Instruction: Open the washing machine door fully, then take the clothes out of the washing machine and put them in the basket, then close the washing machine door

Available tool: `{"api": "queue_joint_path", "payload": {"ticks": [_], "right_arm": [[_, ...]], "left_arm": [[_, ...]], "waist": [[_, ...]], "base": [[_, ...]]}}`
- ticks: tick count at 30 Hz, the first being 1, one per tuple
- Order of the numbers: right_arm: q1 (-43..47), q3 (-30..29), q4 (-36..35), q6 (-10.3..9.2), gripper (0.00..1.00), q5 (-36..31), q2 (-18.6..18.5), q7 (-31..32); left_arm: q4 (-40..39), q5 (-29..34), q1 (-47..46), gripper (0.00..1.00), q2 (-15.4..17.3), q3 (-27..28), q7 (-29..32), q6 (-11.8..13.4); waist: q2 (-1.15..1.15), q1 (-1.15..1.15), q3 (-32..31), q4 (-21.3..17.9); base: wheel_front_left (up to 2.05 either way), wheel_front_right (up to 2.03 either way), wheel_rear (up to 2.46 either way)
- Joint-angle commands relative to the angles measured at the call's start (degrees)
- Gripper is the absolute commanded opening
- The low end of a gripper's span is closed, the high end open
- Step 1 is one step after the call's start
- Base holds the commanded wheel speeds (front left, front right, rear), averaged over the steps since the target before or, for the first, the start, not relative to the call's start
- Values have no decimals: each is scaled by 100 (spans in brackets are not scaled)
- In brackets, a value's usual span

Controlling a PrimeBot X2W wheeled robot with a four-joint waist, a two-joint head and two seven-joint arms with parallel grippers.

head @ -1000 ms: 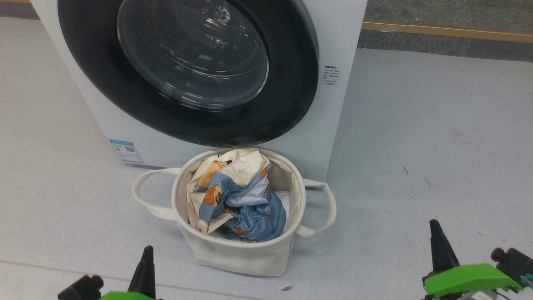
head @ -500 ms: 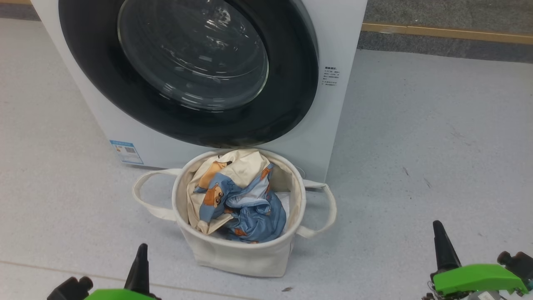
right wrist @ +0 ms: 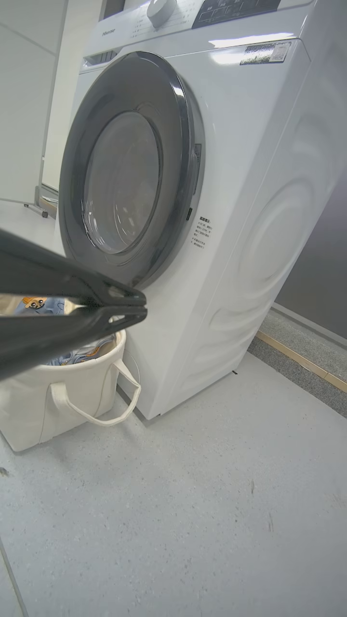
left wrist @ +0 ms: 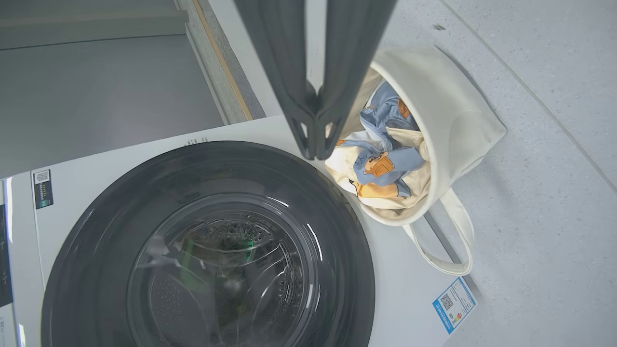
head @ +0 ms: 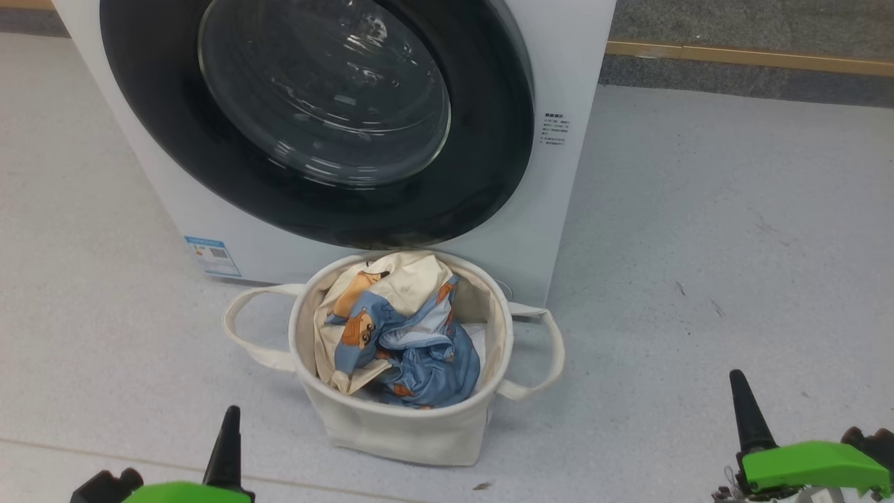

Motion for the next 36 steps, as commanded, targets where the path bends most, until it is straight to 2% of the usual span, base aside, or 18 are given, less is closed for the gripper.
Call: {"api": "queue_joint_path", "payload": {"ticks": [1, 36], "right_arm": [[-307, 38, -222, 0, 0, 196, -62, 56], [-383, -134, -282, 0, 0, 2363, -67, 638]], "left_arm": [[-230, -207, -282, 0, 22, 176, 48, -40], [-415, -2480, -340, 0, 27, 539, 609, -161]], "waist": [[0, 0, -3, 0], [0, 0, -50, 4]], "base": [[0, 0, 0], [0, 0, 0]]}}
